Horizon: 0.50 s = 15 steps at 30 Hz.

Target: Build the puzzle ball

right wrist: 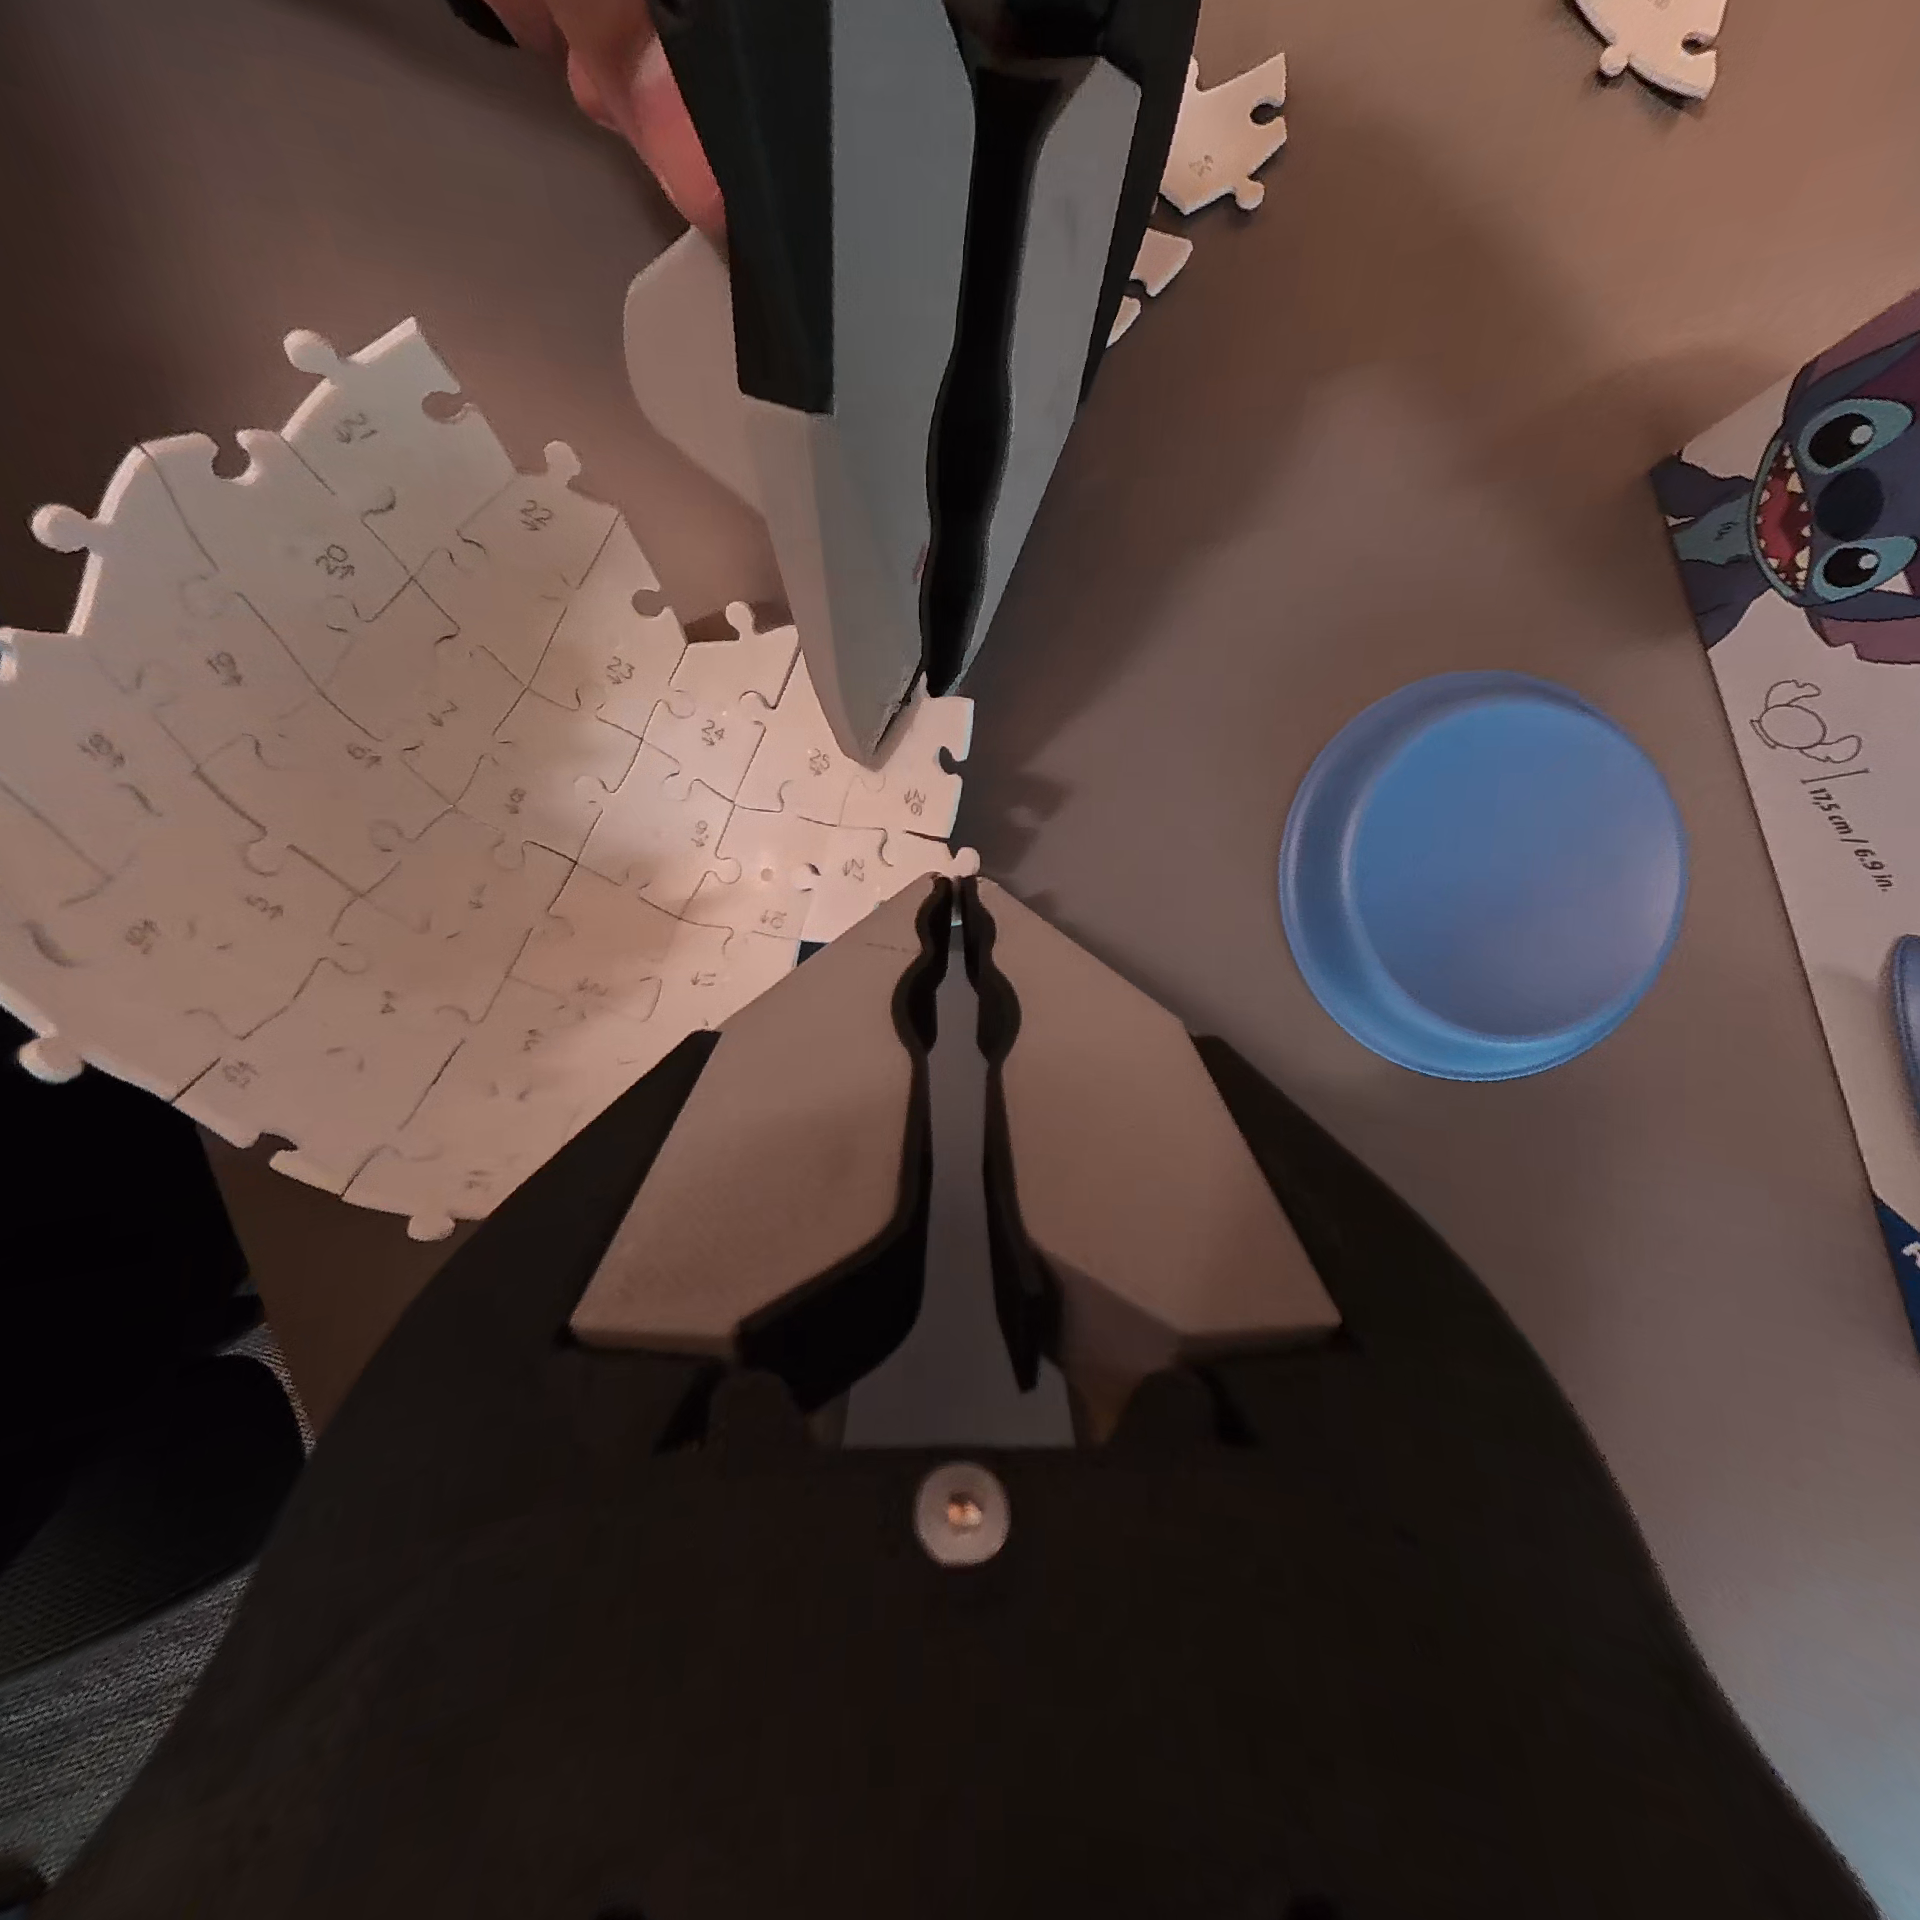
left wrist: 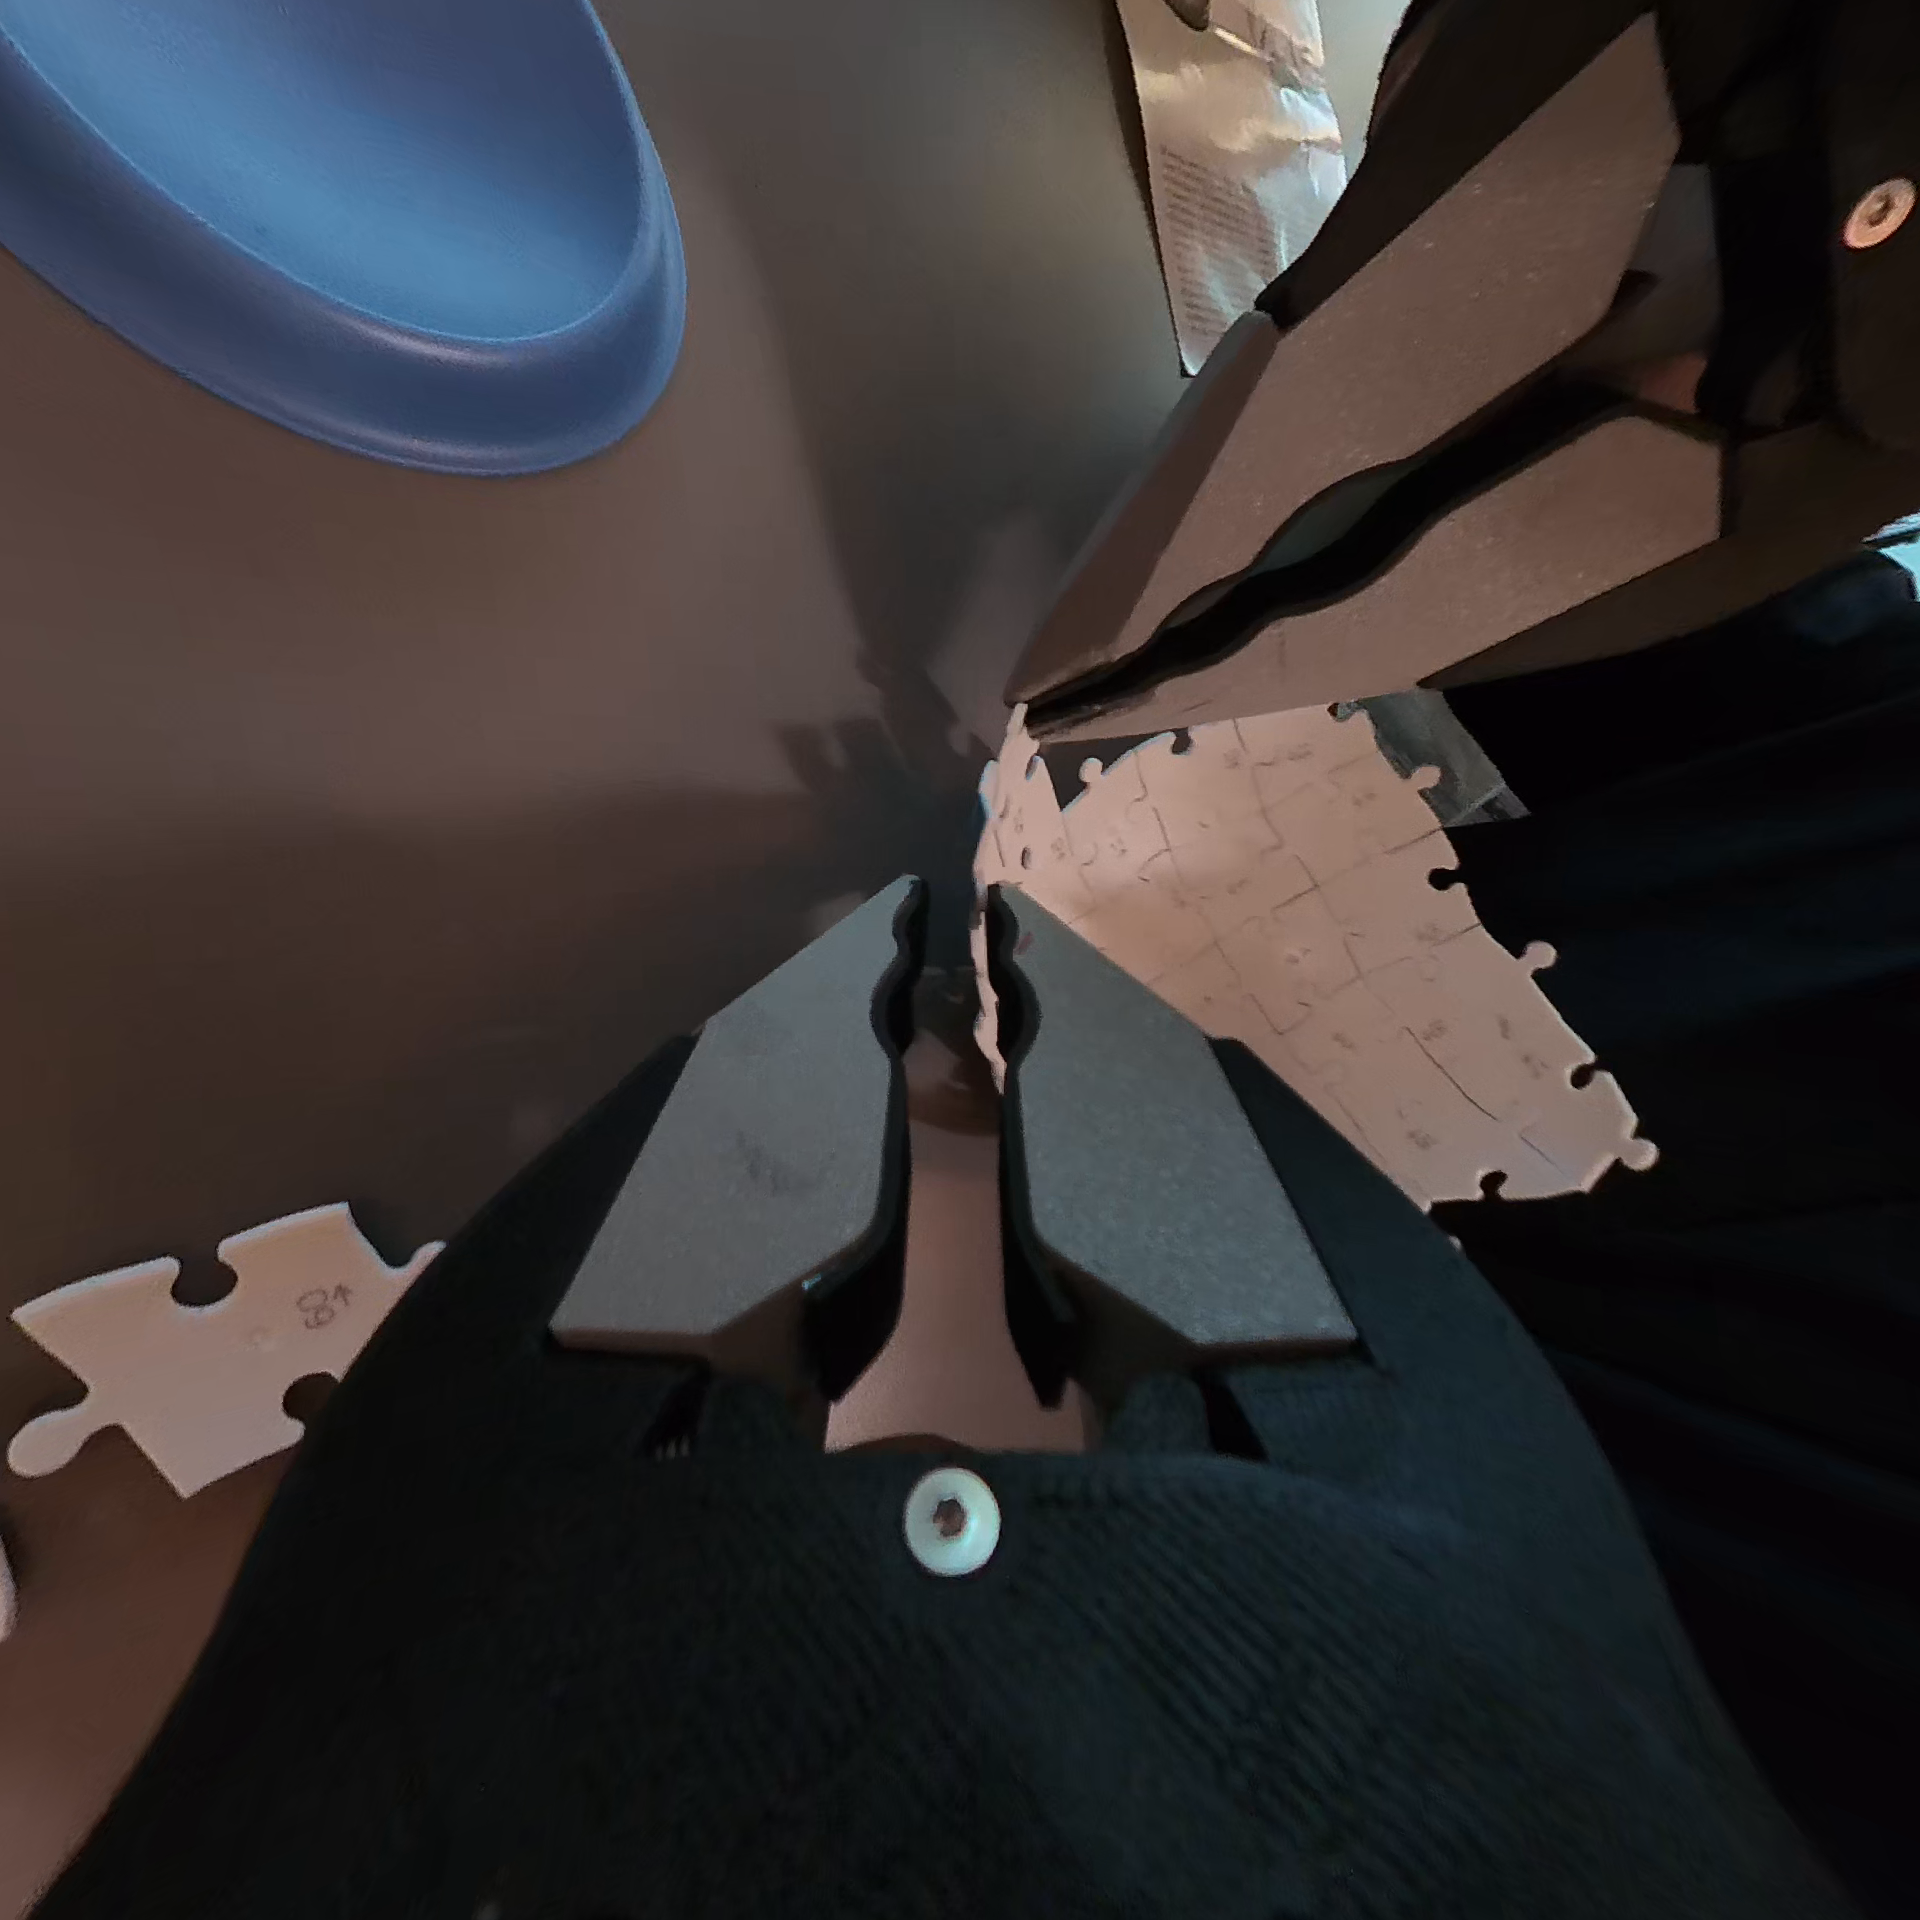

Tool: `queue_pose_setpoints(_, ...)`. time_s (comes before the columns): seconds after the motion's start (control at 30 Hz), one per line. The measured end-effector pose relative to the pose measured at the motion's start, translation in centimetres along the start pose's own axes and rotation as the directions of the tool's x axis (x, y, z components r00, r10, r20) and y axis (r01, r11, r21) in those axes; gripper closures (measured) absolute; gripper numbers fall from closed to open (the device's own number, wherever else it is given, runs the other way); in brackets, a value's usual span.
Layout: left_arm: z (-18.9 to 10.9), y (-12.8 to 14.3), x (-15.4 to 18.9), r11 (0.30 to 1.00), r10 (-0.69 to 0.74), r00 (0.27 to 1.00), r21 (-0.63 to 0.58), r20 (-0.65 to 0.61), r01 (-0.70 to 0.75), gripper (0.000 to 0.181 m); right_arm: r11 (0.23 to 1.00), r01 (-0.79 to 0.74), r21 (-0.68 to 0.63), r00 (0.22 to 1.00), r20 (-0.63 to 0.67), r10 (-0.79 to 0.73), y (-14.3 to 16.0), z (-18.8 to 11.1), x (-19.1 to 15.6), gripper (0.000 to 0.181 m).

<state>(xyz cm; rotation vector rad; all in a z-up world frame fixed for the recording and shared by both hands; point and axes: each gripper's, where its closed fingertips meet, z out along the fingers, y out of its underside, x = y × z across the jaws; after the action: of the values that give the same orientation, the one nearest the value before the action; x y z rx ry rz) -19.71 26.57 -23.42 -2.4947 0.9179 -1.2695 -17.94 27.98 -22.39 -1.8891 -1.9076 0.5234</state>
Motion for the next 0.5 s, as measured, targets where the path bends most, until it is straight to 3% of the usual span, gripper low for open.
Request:
queue_pose_setpoints(0.37, -1.7, -0.8, -0.3, 0.997, 0.003, 0.999, 0.079, 0.043, -0.006, 0.168, 1.000, 0.015, -0.011, 0.999, -0.036, -0.015, -0.1, 0.0, 0.0, 0.181)
queue_pose_setpoints(0.5, -3.0, -1.8, 0.6, 0.981, 0.101, 0.991, 0.159, 0.087, -0.114, 0.176, 1.000, 0.013, -0.009, 0.999, -0.037, -0.013, -0.2, 0.0, 0.0, 0.181)
